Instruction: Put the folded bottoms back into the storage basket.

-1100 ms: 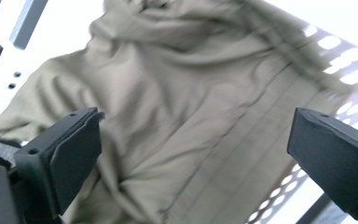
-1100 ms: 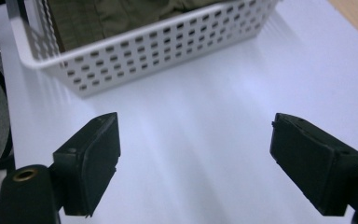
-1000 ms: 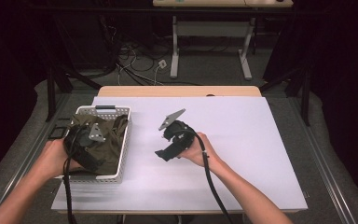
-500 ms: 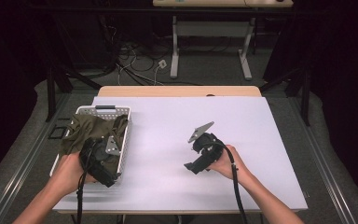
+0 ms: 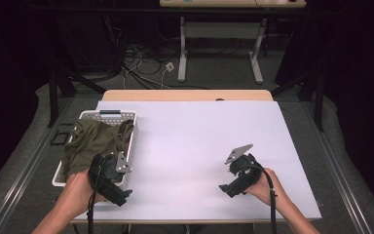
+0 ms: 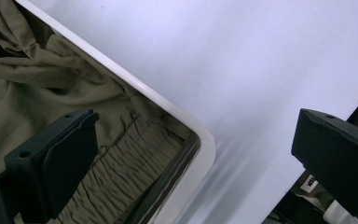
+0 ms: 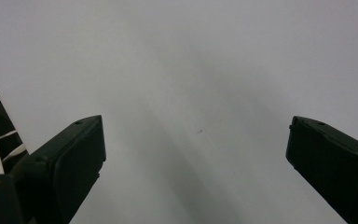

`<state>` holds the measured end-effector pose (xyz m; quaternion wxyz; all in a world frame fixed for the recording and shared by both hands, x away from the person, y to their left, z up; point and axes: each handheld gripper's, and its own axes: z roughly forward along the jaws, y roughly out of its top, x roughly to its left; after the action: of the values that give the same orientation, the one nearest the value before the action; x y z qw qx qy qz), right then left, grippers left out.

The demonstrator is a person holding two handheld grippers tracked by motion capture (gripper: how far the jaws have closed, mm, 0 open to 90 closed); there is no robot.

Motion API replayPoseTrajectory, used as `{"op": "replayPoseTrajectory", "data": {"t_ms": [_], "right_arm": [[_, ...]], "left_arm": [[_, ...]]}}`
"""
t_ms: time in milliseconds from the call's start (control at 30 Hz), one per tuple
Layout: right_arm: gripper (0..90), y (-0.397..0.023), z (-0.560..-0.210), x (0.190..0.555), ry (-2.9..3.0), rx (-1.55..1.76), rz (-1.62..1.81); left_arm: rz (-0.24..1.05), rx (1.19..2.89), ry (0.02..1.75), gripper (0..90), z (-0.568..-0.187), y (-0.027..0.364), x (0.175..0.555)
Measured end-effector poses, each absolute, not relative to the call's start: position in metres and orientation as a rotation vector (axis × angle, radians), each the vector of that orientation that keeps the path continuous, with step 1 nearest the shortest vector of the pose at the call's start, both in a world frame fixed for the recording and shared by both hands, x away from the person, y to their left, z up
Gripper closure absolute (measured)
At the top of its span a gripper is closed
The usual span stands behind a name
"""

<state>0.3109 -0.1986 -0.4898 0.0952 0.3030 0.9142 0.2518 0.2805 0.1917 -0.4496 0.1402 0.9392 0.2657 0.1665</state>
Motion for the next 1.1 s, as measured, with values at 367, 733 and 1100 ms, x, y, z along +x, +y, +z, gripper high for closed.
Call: {"op": "replayPoseTrajectory", "data": {"t_ms": [367, 733, 1100], "right_arm": [[3.6, -0.234, -0.509, 0.290, 2.648, 0.982, 0.755], [3.6, -0.246, -0.516, 0.276, 2.585, 1.032, 0.812], [3.2, -0.250, -0.518, 0.270, 2.554, 1.029, 0.846]], "left_arm": [[0.528, 2.652, 0.790, 0.0, -0.464, 0.193, 0.268], [0.564, 2.581, 0.806, 0.0, -0.476, 0.195, 0.258], [0.577, 2.503, 0.822, 0.0, -0.483, 0.199, 0.251]]}}
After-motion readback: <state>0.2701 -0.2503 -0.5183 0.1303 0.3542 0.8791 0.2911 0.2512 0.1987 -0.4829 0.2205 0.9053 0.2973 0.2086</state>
